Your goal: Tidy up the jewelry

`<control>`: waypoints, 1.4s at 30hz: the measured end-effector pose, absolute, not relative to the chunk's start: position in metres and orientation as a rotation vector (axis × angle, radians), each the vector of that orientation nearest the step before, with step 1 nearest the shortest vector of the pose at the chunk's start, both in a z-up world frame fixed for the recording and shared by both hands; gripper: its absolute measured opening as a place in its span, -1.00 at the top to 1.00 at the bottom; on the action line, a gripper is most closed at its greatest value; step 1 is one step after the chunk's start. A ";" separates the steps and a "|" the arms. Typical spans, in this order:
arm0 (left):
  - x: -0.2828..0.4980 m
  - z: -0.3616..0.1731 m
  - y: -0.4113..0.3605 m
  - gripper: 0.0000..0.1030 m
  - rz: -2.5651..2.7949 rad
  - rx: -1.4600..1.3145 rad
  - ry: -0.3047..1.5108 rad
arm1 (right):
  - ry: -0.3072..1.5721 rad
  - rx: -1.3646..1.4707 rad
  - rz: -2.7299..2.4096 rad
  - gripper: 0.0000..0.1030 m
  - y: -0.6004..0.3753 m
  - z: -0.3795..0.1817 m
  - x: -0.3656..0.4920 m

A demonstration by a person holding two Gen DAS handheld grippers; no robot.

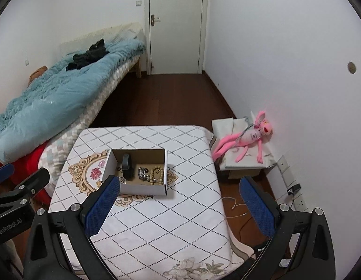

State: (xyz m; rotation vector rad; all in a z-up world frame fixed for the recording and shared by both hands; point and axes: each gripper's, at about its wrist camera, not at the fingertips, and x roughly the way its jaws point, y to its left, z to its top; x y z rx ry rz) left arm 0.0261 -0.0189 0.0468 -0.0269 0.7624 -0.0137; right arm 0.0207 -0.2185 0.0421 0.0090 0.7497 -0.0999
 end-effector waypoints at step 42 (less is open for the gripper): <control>0.126 -0.003 -0.020 -0.99 0.016 -0.012 0.997 | 0.975 0.000 -0.090 -1.00 -0.216 -0.002 0.130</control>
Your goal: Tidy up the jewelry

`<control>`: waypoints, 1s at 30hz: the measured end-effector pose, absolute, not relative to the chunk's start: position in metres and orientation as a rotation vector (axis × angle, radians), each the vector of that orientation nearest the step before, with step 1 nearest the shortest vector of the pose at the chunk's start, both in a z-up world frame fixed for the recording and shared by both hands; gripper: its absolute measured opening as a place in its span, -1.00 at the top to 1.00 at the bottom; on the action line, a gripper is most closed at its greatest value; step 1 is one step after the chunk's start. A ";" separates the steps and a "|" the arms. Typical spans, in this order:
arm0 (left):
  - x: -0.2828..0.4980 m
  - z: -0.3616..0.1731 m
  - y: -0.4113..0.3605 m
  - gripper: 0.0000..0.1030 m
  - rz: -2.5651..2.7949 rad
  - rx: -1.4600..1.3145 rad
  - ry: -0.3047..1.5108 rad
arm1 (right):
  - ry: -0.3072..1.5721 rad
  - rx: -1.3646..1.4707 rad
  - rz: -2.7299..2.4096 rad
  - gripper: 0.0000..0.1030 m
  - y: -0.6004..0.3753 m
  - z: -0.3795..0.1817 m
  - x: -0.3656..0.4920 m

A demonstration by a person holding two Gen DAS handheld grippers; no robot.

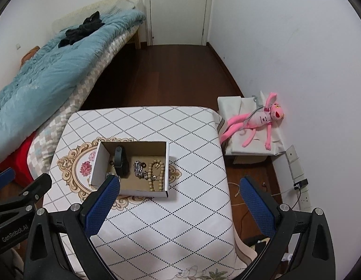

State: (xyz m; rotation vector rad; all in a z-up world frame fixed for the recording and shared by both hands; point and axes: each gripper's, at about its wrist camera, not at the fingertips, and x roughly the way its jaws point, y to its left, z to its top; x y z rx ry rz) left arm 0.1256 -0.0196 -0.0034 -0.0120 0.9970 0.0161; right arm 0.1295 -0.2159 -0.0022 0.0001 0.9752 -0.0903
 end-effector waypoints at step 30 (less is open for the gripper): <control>0.132 -0.016 -0.018 -0.99 0.030 -0.009 1.017 | 1.026 -0.018 -0.073 -1.00 -0.217 -0.016 0.134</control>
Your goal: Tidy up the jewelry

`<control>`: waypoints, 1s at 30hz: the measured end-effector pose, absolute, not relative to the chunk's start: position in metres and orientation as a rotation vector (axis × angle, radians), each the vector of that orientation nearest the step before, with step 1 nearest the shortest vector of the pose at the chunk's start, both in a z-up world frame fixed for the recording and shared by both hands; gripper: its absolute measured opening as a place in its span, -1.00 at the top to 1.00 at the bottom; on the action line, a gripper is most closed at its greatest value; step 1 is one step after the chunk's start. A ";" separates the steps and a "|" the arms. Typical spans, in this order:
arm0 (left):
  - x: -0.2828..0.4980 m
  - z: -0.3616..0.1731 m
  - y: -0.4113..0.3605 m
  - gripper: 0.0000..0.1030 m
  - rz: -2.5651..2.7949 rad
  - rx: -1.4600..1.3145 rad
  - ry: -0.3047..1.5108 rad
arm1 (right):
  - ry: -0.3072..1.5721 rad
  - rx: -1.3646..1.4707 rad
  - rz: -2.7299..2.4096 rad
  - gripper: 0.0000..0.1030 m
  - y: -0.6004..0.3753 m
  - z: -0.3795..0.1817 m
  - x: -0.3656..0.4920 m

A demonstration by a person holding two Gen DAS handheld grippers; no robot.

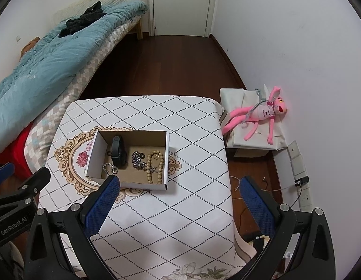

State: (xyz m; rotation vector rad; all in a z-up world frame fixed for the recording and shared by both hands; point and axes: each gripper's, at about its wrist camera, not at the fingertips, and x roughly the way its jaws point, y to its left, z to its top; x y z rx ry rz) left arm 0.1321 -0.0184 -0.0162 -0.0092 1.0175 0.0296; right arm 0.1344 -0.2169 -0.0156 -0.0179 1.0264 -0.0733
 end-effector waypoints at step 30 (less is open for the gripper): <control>0.130 -0.015 -0.014 -0.99 0.039 0.005 1.011 | 1.033 -0.024 -0.070 -1.00 -0.215 -0.018 0.134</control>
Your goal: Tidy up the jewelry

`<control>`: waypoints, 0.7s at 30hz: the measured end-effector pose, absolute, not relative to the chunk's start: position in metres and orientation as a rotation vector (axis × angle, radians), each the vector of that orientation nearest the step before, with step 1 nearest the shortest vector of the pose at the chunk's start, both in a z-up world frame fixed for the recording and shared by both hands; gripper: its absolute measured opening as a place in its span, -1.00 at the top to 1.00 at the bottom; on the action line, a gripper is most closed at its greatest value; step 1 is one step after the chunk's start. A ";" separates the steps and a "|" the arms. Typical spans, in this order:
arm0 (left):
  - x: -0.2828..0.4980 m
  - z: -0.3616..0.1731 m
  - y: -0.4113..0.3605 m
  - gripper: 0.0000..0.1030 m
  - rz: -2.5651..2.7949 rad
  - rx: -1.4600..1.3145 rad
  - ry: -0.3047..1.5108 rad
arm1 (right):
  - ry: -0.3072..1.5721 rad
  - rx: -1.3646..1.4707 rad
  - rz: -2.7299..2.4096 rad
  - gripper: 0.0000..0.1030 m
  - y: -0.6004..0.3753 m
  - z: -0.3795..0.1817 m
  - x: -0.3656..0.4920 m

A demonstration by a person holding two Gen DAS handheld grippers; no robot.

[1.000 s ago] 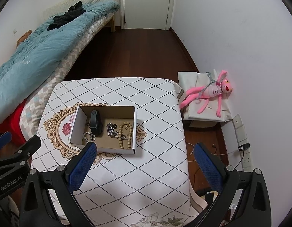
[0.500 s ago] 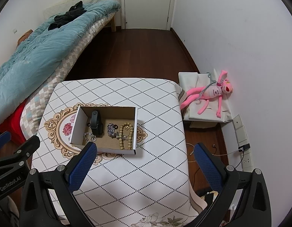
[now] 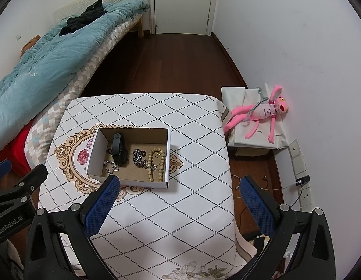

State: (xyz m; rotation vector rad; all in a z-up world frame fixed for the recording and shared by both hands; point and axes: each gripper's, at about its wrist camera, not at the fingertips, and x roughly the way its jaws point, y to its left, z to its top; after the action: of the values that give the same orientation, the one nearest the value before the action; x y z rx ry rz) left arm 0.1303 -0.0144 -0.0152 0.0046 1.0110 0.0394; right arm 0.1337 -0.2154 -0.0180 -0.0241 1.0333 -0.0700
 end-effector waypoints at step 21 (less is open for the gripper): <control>0.129 -0.014 -0.016 -0.99 0.034 0.003 1.011 | 1.035 -0.025 -0.068 -1.00 -0.215 -0.019 0.133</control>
State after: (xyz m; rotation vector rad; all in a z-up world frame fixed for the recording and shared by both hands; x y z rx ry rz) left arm 0.1294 -0.0160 -0.0141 0.0032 1.0106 0.0345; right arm 0.1329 -0.2147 -0.0187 -0.0252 1.0350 -0.0679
